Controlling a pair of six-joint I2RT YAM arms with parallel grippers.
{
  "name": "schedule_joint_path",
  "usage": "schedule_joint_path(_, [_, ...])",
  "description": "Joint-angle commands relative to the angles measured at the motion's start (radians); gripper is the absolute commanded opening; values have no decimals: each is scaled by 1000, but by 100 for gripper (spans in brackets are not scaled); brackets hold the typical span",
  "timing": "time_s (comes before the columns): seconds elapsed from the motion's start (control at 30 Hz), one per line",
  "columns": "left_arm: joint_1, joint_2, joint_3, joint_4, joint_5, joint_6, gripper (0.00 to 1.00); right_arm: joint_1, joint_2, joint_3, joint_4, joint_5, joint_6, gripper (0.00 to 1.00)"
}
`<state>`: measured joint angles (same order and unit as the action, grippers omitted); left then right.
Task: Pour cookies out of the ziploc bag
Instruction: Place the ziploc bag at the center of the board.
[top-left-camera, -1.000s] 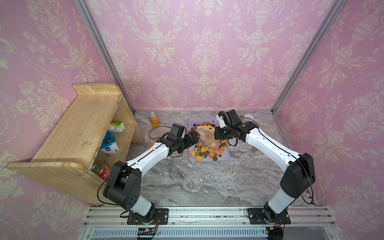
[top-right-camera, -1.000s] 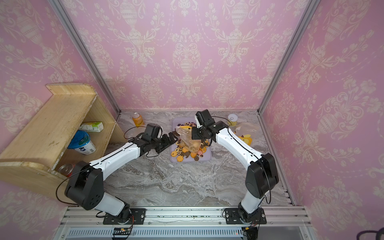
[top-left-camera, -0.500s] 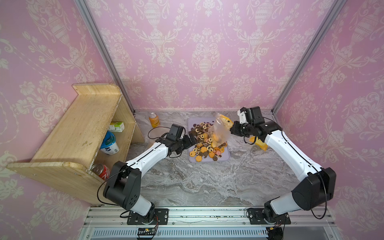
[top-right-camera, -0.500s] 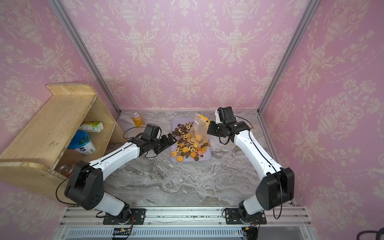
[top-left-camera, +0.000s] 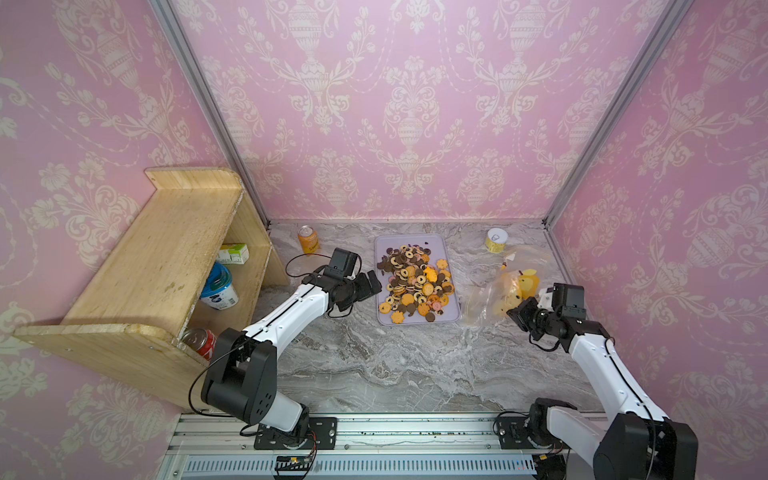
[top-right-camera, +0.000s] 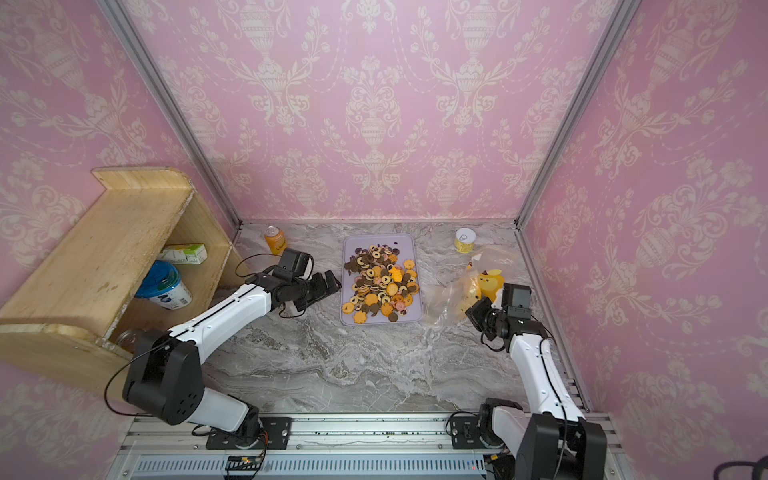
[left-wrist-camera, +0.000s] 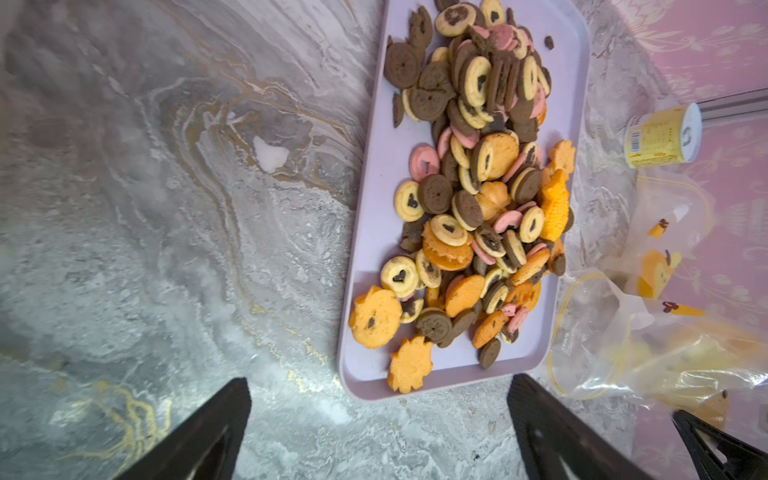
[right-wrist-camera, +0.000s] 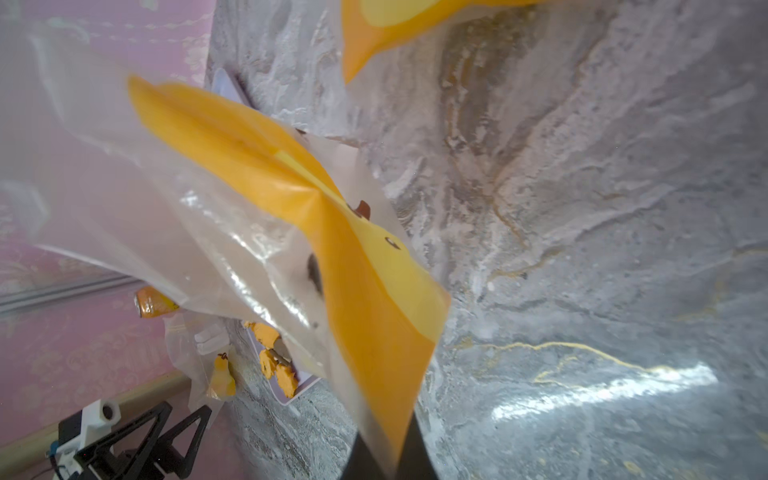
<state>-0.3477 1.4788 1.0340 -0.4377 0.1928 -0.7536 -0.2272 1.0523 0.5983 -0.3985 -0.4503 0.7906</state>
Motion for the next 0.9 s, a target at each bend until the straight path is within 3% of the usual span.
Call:
schedule_joint_path(0.0, [10,-103,-46,-47,-126,52,99,-34,-14,-2,55,-47,-8,2])
schedule_joint_path(0.03, [11,-125,-62,-46,-160,61,99,-43,-6,8,44,-26,-26,16])
schedule_joint_path(0.1, [10,-175,-89,-31,-225,84,99,-51,16,39,21,33,-58,55])
schedule_joint_path(0.13, [11,-206,-106,-16,-257,94,99,-56,27,49,25,68,-77,87])
schedule_joint_path(0.17, [12,-233,-125,1,-298,99,99,-56,30,53,32,109,-86,100])
schedule_joint_path(0.27, [12,-328,-217,69,-480,89,99,-56,18,37,57,224,-100,100])
schedule_joint_path(0.43, [12,-560,-399,231,-736,317,99,-58,-21,6,55,318,-138,100])
schedule_joint_path(0.53, [13,-707,-515,392,-757,608,99,-58,-127,-63,102,411,-144,100])
schedule_joint_path(0.63, [22,-808,-623,541,-798,700,99,-34,-241,-155,247,436,-217,100])
schedule_joint_path(0.77, [26,-752,-761,819,-842,854,99,100,-367,-286,447,520,-385,100])
schedule_joint_path(0.87, [39,-567,-805,1046,-864,883,99,201,-414,-356,586,600,-529,100])
